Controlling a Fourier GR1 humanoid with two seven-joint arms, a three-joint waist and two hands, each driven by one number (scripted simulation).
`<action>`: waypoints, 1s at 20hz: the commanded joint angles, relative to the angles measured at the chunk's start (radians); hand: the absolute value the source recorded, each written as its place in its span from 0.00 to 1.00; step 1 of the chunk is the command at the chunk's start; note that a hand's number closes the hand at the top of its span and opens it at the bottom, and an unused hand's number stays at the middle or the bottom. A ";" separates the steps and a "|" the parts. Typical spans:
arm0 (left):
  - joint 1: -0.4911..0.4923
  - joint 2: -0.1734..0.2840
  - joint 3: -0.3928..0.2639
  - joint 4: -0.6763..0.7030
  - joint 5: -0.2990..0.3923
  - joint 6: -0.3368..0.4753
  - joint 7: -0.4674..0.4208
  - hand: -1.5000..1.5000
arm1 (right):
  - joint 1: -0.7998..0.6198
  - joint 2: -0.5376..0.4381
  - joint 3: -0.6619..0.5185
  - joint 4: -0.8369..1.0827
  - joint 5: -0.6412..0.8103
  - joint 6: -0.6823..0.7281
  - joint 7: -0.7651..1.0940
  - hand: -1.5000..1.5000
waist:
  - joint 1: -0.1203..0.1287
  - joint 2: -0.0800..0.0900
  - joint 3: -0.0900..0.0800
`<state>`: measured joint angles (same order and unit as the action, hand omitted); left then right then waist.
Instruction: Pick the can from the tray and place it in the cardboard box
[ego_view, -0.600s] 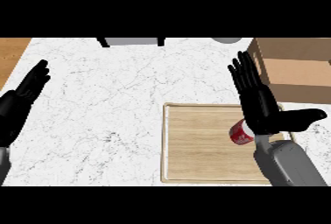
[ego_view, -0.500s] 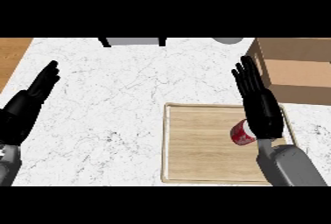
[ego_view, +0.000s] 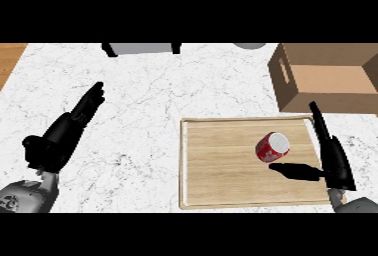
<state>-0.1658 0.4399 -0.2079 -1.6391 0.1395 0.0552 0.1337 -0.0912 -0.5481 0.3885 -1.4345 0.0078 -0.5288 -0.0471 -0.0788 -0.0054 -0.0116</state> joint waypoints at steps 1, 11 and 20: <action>0.009 -0.046 -0.051 0.015 -0.006 -0.006 -0.008 0.50 | 0.069 -0.145 0.095 0.051 0.292 -0.126 0.018 0.00 | 0.010 -0.001 0.000; 0.024 -0.081 -0.073 0.027 -0.028 -0.001 -0.045 0.50 | 0.196 -0.408 0.149 -0.451 0.577 0.036 0.553 0.00 | 0.024 -0.014 0.001; -0.042 -0.122 -0.073 0.125 -0.044 -0.029 -0.092 0.50 | 0.128 -0.416 0.177 -0.918 0.487 0.412 1.092 0.00 | 0.065 0.005 0.007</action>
<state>-0.1854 0.3285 -0.2912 -1.5646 0.0932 0.0488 0.0749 0.0704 -0.9721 0.5633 -2.1880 0.5166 -0.2426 0.8284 -0.0293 -0.0069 -0.0068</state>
